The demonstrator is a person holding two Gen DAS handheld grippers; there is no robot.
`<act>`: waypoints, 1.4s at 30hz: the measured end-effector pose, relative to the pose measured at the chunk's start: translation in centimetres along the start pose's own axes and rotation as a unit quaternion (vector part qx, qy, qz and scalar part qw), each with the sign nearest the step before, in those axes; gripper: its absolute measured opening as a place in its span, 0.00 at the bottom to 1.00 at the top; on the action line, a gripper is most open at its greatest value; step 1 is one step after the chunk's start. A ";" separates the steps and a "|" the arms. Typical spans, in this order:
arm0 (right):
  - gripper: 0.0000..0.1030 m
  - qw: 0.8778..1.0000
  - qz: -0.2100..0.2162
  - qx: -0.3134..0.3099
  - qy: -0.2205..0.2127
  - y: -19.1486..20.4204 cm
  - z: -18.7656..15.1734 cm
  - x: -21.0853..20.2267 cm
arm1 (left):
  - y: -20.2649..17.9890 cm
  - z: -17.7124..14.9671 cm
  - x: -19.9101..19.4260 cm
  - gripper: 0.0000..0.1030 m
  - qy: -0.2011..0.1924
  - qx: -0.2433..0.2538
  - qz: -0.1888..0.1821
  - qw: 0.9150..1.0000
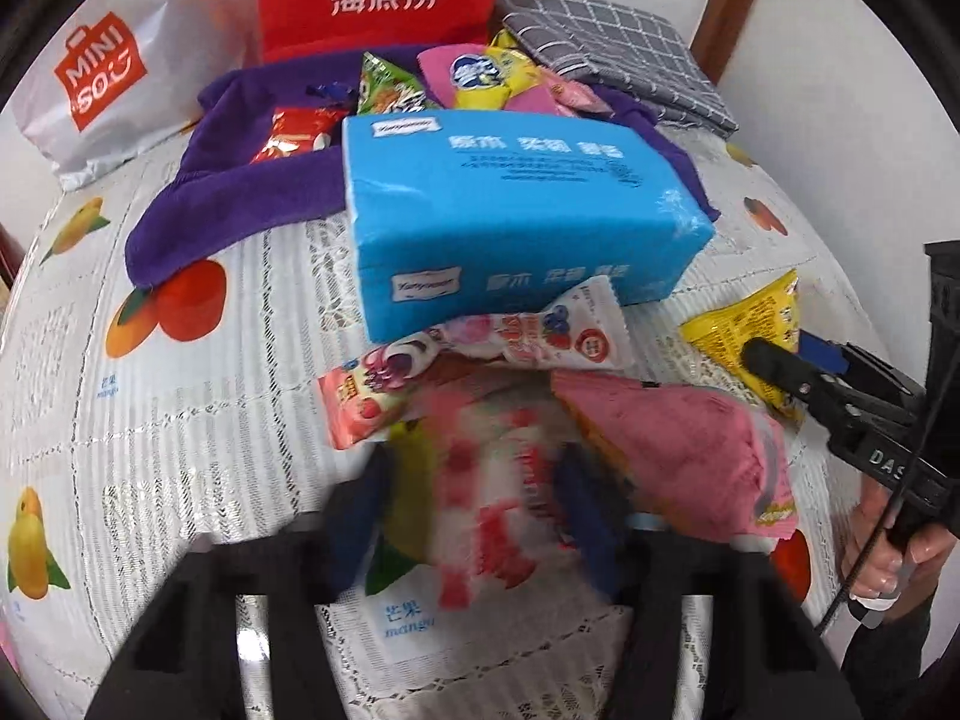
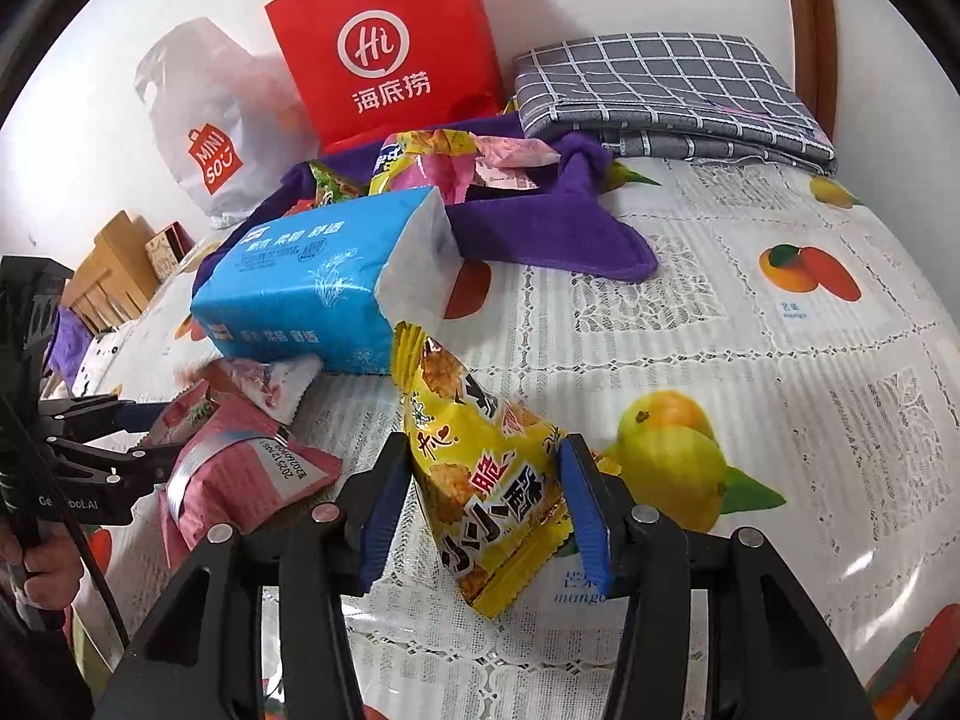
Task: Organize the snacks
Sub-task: 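Grasp the pink-white lychee packet with left tool while right tool reaches yellow cracker bag, then close the right tool on the yellow cracker bag while left tool holds lychee packet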
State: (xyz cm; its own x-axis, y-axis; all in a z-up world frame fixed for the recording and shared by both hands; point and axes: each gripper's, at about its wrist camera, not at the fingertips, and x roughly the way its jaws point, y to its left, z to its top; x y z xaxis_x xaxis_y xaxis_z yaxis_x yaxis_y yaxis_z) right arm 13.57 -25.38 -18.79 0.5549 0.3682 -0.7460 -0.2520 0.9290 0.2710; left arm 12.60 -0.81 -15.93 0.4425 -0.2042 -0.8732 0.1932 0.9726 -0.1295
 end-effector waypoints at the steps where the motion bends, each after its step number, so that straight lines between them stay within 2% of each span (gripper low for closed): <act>1: 0.55 1.000 0.002 0.003 0.000 -0.1 -0.1 0.1 | 0.0 0.0 -0.1 0.31 0.000 -0.001 -0.005 1.000; 4: 0.56 0.999 0.023 0.023 0.001 -1.0 -0.1 0.1 | 0.3 -0.2 -0.6 0.26 -0.012 0.002 0.006 1.000; 7: 0.59 0.999 0.033 0.028 0.003 -1.1 0.0 0.1 | 1.3 -0.6 -1.3 0.25 -0.023 -0.002 0.027 0.999; 10: 0.67 1.000 0.024 0.012 0.007 -0.5 0.2 0.4 | 3.0 -1.0 -1.7 0.26 -0.027 -0.017 0.051 0.998; 13: 0.73 1.000 0.011 -0.005 0.009 0.3 0.5 1.0 | 4.1 -1.1 -1.6 0.29 -0.028 -0.038 0.057 0.997; 17: 0.73 1.000 -0.008 -0.028 0.007 1.1 0.8 1.7 | 4.8 -1.4 -1.3 0.31 -0.039 -0.055 0.052 0.996; 19: 0.66 0.999 -0.018 -0.031 0.006 1.2 0.9 1.8 | 4.6 -1.5 -1.1 0.31 -0.048 -0.052 0.056 0.996; 22: 0.62 0.999 -0.014 -0.030 0.002 1.0 0.8 1.6 | 4.6 -1.8 -1.2 0.31 -0.064 -0.047 0.056 0.995; 28: 0.62 0.999 -0.015 -0.031 0.003 1.0 0.8 1.6 | 4.4 -2.9 -1.5 0.31 -0.104 -0.044 0.058 0.992; 42: 0.63 0.999 -0.021 -0.037 0.005 1.1 0.8 1.7 | 5.0 -3.1 -1.4 0.31 -0.113 -0.071 0.039 0.990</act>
State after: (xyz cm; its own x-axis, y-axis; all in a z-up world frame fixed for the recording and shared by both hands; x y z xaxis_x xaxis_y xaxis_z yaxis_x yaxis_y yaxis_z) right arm 14.88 -23.68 -19.30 0.5589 0.3288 -0.7613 -0.2869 0.9380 0.1945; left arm 10.23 4.67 -16.78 0.6394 -0.1317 -0.7575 0.0329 0.9890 -0.1442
